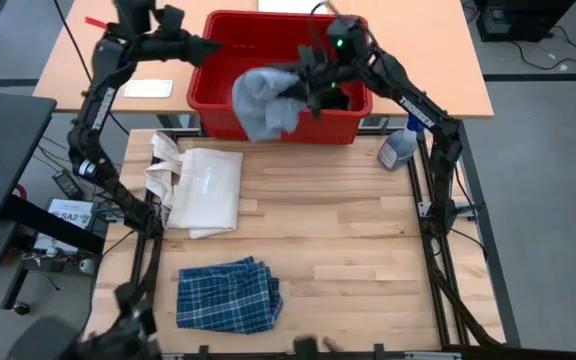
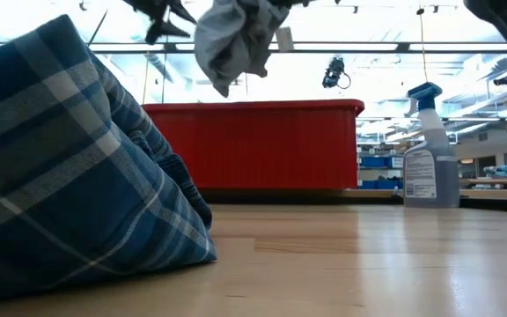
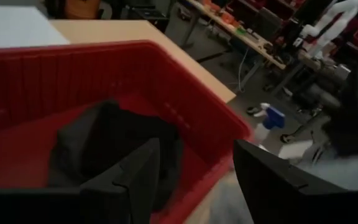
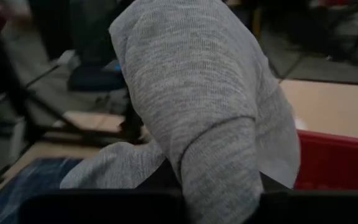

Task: Sort clothes
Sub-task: Remove the gray shirt from the red bin

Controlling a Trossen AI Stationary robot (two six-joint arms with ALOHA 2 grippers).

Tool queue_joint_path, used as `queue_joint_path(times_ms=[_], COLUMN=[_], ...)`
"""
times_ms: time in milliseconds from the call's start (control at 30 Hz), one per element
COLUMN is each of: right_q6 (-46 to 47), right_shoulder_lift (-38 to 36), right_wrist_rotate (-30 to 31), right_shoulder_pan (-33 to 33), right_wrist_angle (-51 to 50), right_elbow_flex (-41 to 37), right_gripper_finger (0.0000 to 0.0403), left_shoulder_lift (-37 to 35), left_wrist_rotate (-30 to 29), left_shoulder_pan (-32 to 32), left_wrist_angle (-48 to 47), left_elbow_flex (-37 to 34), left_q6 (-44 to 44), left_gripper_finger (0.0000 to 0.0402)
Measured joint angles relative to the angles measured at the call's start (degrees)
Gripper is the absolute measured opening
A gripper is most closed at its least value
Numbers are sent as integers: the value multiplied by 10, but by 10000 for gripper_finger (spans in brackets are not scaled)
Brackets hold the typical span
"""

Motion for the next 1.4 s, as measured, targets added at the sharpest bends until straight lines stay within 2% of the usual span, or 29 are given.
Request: queue_joint_path(times_ms=[300,467,633,800,967,1400], right_q6=[-1,26,39,81,65,-104], right_shoulder_lift=[-10,-10,-11,-11,-10,-9], right_wrist_rotate=[117,211,338,376,394,389], right_shoulder_pan=[182,286,368,410,434,438], right_wrist_angle=[-91,-89,-71,24,161,491], right_elbow_flex=[-1,-1,-26,-93,-194,-428], right_gripper_finger=[47,48,48,48,48,48], left_shoulder_lift=[-98,-139,-161,-168,-170,-170], left_wrist_rotate=[-6,-6,-4,-4,-3,-4], left_shoulder_pan=[0,-3,-13,-30,-33,-32], left_wrist_angle=[-39,-77,-75,-75,-75,-78], left_elbow_flex=[0,0,0,0,0,0], left_q6=[-6,-5,-23,-52,-53,-53], left_gripper_finger=[208,208,208,208,208,208])
